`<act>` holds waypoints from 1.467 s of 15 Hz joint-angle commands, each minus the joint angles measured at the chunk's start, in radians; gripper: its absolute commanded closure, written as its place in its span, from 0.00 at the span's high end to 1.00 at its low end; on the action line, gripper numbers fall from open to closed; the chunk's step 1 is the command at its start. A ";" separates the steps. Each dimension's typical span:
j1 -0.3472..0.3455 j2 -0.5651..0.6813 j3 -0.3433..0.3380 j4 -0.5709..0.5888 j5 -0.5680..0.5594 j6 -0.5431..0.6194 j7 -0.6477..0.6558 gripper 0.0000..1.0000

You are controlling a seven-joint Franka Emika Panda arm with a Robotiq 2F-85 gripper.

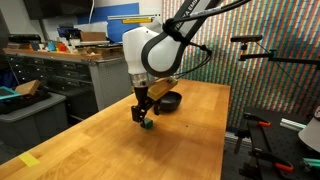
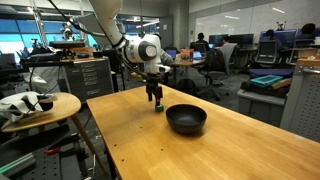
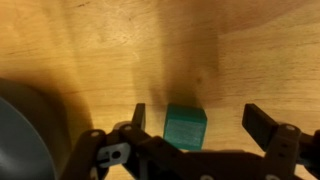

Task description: Put the green block inside the bowl

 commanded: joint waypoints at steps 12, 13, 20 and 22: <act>-0.008 0.050 -0.029 0.025 0.042 0.074 -0.003 0.70; -0.009 0.049 -0.028 0.024 0.046 0.077 -0.007 0.63; -0.011 0.041 -0.024 0.015 0.059 0.082 -0.017 0.21; -0.013 0.035 -0.024 0.011 0.061 0.080 -0.019 0.21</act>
